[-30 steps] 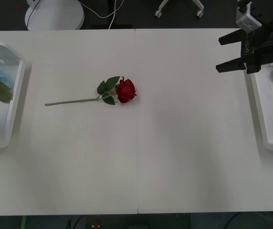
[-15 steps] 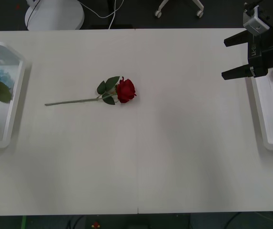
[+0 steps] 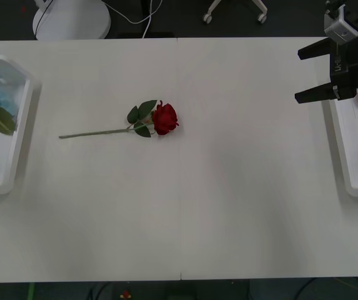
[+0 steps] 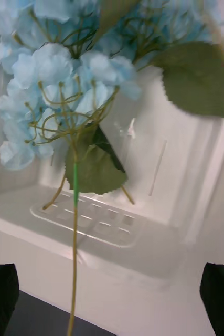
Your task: Put the red flowers into the right box and the blue flowers into the left box
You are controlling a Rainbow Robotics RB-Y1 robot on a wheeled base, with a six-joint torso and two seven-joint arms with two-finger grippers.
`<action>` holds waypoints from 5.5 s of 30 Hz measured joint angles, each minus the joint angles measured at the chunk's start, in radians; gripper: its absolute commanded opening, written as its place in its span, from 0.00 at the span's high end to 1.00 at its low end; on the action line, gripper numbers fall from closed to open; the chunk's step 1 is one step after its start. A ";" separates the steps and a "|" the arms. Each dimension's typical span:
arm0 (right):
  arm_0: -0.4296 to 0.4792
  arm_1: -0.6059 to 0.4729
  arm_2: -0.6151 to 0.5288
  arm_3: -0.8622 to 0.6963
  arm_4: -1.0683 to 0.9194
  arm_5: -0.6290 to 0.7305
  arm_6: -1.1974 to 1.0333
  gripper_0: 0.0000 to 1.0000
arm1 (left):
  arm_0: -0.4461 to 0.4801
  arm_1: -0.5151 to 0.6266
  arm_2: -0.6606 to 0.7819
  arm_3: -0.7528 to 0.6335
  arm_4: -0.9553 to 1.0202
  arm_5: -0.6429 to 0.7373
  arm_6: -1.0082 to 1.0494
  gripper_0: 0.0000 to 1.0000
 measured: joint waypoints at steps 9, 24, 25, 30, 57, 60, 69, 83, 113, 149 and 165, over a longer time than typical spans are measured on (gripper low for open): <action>0.007 -0.004 0.011 0.000 -0.016 -0.018 0.000 0.00 | -0.010 -0.008 -0.052 -0.278 0.269 0.049 0.111 0.00; 0.028 -0.008 0.019 0.000 -0.035 -0.034 0.000 0.00 | -0.041 -0.086 -0.613 -0.013 0.226 -0.418 0.309 0.00; 0.028 -0.008 0.019 0.000 -0.035 -0.034 0.000 0.00 | -0.052 -0.087 -0.634 0.024 0.216 -0.441 0.216 0.00; 0.028 -0.008 0.019 -0.001 -0.036 -0.034 0.000 0.00 | -0.127 -0.123 -0.680 0.208 0.177 -0.523 -0.020 0.00; 0.029 -0.008 0.020 0.033 -0.045 -0.036 0.000 0.00 | -0.352 -0.215 -0.839 0.601 0.151 -0.677 -0.494 0.00; 0.029 -0.008 0.020 0.033 -0.045 -0.036 0.000 0.00 | -0.352 -0.224 -0.849 0.601 0.144 -0.686 -0.494 0.00; 0.029 -0.008 0.020 0.033 -0.051 -0.036 0.000 0.00 | -0.352 -0.247 -0.863 0.636 0.116 -0.724 -0.494 0.02; 0.029 -0.008 0.020 0.033 -0.060 -0.036 0.000 0.00 | -0.352 -0.264 -0.892 0.726 0.093 -0.804 -0.494 0.83; 0.030 -0.008 0.021 0.035 -0.061 -0.036 0.000 0.00 | -0.344 -0.265 -0.856 0.591 0.165 -0.743 -0.480 1.00; 0.158 -0.009 0.025 0.136 -0.240 0.129 0.000 0.00 | 0.017 -0.401 -0.905 0.103 0.933 -1.317 0.033 1.00; 0.230 0.175 0.026 0.107 -0.176 0.075 0.000 0.00 | 0.017 -0.479 -0.914 0.103 0.875 -1.343 0.192 1.00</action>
